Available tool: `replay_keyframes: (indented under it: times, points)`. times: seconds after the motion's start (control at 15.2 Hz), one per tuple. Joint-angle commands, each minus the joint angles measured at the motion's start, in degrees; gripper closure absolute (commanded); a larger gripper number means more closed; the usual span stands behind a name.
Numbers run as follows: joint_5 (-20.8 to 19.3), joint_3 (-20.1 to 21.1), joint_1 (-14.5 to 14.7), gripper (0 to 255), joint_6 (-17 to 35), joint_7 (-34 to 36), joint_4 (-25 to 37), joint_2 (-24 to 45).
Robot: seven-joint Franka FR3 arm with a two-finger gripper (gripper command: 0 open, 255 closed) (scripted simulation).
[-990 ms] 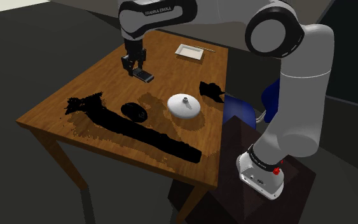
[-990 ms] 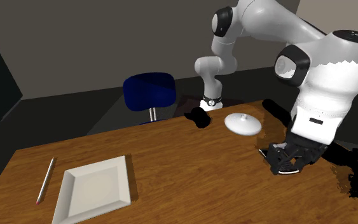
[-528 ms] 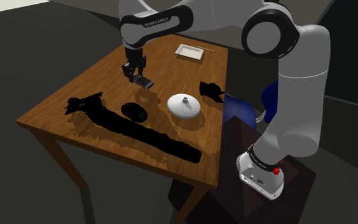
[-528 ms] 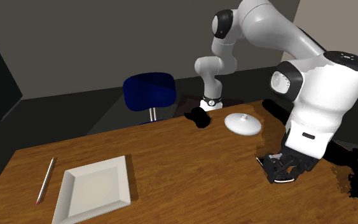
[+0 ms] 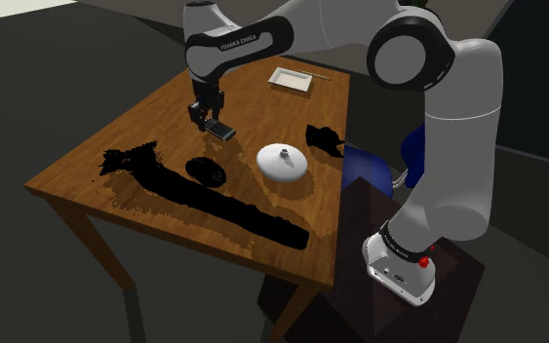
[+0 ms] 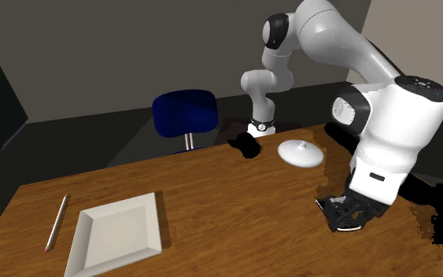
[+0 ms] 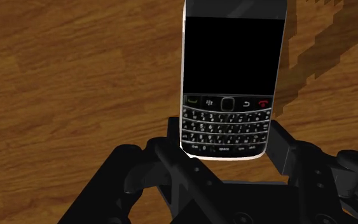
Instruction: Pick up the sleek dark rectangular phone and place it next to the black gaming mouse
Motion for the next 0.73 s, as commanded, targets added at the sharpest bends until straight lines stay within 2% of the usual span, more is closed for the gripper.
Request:
replay_keyframes:
  times: [0.0,0.07,0.13,0.46,0.66]
  points:
    - [0.0,0.0,0.0,255,0.0,0.0,0.0,0.0]
    - [0.0,0.0,0.0,255,0.0,0.0,0.0,0.0]
    - [0.0,0.0,0.0,0,0.0,0.0,0.0,0.0]
    - [0.0,0.0,0.0,0,0.0,0.0,0.0,0.0]
    - [0.0,0.0,0.0,0,-4.8,0.0,3.0,-1.9]
